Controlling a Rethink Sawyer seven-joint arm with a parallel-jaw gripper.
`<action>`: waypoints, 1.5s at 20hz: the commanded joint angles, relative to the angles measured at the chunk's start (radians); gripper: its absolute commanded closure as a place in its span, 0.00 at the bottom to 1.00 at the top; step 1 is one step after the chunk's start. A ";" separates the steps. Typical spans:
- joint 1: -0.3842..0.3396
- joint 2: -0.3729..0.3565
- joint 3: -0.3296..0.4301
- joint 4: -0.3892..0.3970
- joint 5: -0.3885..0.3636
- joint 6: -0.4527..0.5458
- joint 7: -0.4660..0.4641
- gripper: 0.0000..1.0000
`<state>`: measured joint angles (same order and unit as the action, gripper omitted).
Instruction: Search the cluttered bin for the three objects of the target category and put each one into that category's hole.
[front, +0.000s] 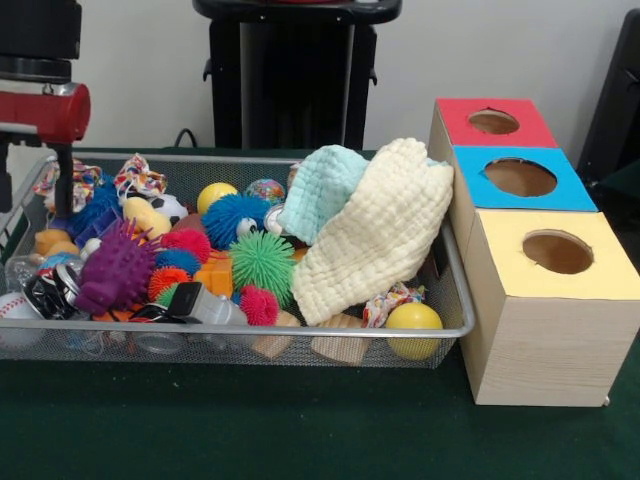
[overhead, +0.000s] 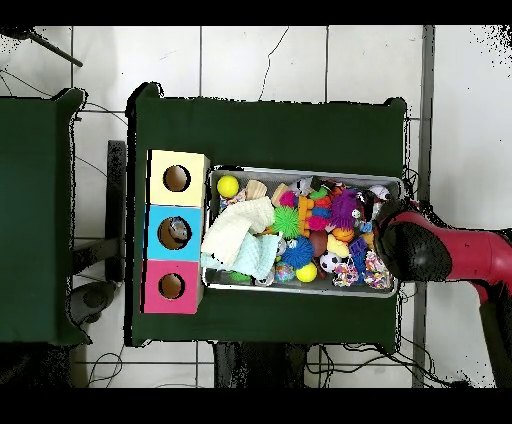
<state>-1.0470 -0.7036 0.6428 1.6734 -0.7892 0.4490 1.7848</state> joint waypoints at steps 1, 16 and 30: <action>0.022 0.088 0.052 -0.009 -0.088 0.053 -0.272 0.00; -0.023 0.155 0.156 0.015 -0.165 0.061 -0.440 0.00; -0.067 0.179 0.190 -0.010 -0.150 0.088 -0.528 0.00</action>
<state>-1.0991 -0.5704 0.7876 1.6765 -0.8907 0.4492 1.5859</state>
